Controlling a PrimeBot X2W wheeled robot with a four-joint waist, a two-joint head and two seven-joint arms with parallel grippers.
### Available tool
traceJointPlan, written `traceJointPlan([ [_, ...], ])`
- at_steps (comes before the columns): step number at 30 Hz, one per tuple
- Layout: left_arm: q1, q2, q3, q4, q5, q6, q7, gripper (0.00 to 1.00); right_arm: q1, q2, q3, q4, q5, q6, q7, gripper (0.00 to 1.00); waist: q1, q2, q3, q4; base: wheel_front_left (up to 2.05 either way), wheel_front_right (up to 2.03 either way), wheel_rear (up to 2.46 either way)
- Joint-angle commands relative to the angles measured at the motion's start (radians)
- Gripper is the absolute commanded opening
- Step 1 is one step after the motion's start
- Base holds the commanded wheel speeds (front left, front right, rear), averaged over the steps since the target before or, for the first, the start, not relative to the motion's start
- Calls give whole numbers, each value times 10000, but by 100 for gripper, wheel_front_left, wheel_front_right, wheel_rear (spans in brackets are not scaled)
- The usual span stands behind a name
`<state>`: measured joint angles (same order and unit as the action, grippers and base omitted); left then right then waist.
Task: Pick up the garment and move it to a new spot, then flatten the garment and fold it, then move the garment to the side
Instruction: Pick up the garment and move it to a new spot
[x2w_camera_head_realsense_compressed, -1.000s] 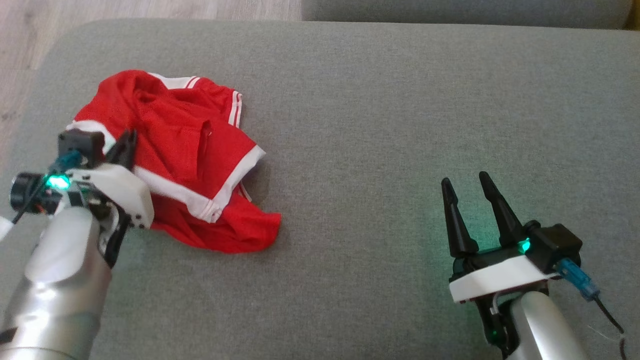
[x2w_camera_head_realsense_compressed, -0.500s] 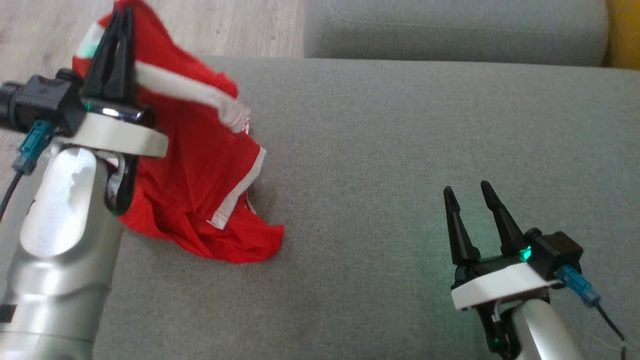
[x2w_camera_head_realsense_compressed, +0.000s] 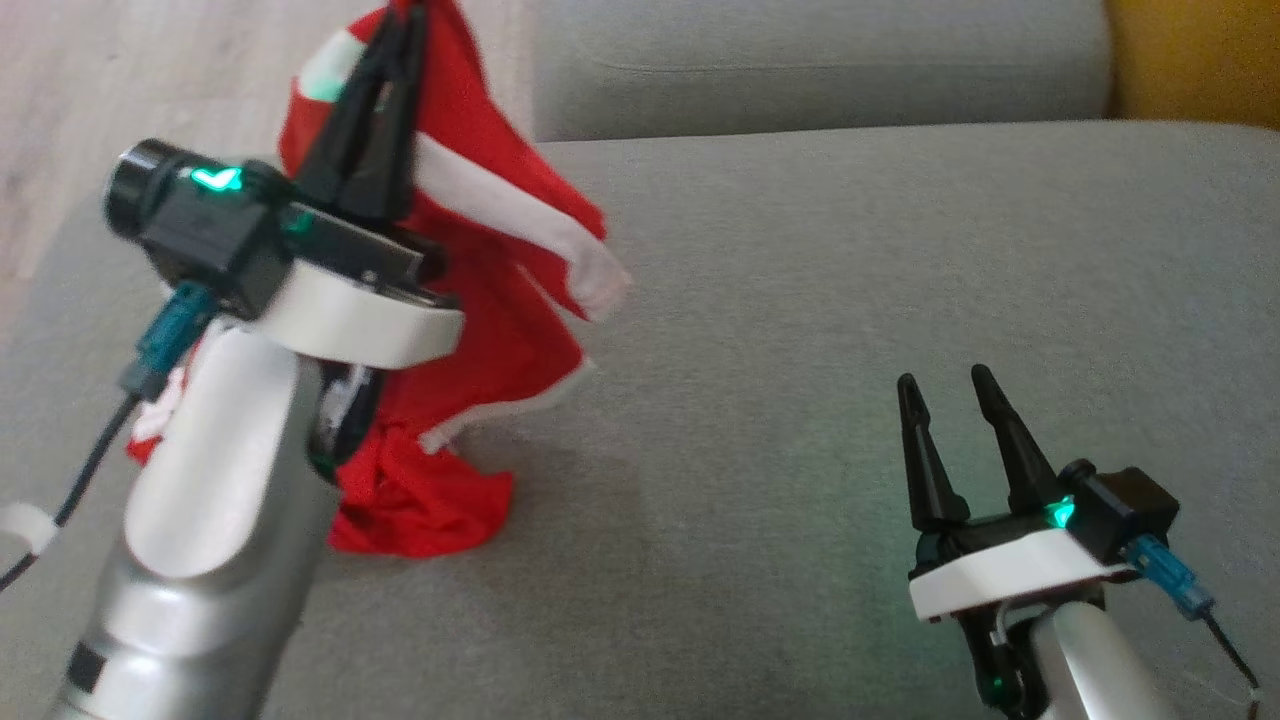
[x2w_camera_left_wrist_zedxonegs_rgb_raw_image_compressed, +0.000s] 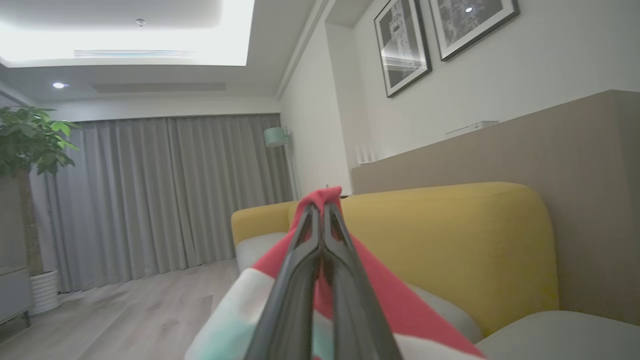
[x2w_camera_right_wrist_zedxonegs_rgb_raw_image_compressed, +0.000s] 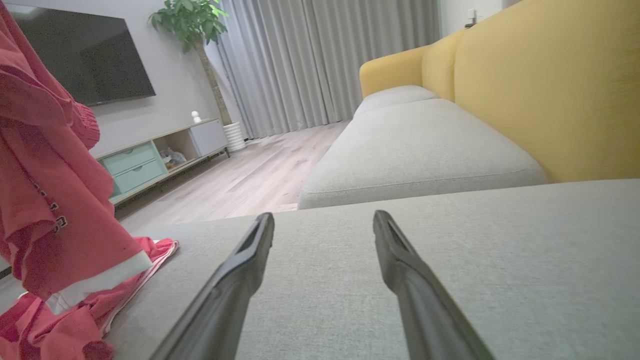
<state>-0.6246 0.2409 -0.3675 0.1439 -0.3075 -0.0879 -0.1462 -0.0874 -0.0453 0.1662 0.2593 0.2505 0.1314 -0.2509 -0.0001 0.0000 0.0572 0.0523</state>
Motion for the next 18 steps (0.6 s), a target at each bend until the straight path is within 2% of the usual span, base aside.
traceJointPlan([
  [1,-438,71,170,-543,2,57,97,0,-336,-49,203,-392,91,-7,-109,100,1,0,99,-502,0,0,0],
  [4,-508,-89,6,-685,28,91,165,0,-433,-49,241,-465,135,-7,-109,100,1,0,199,-896,0,0,0],
  [5,-620,-235,-121,-733,65,139,208,0,-563,-49,321,-561,220,-7,-109,100,1,0,327,-1372,0,0,0],
  [7,-806,-361,-231,-744,131,182,211,0,-711,-49,432,-648,331,-7,-109,100,1,0,500,-1904,0,0,0],
  [13,-1895,-1013,-538,-274,198,184,14,0,-1026,-49,807,-992,731,-7,-109,100,1,0,849,-3222,0,0,0],
  [18,-2685,-1417,-373,529,29,367,-506,0,-1052,-49,851,-1259,911,-7,-109,100,1,0,1068,-3776,0,0,0],
])
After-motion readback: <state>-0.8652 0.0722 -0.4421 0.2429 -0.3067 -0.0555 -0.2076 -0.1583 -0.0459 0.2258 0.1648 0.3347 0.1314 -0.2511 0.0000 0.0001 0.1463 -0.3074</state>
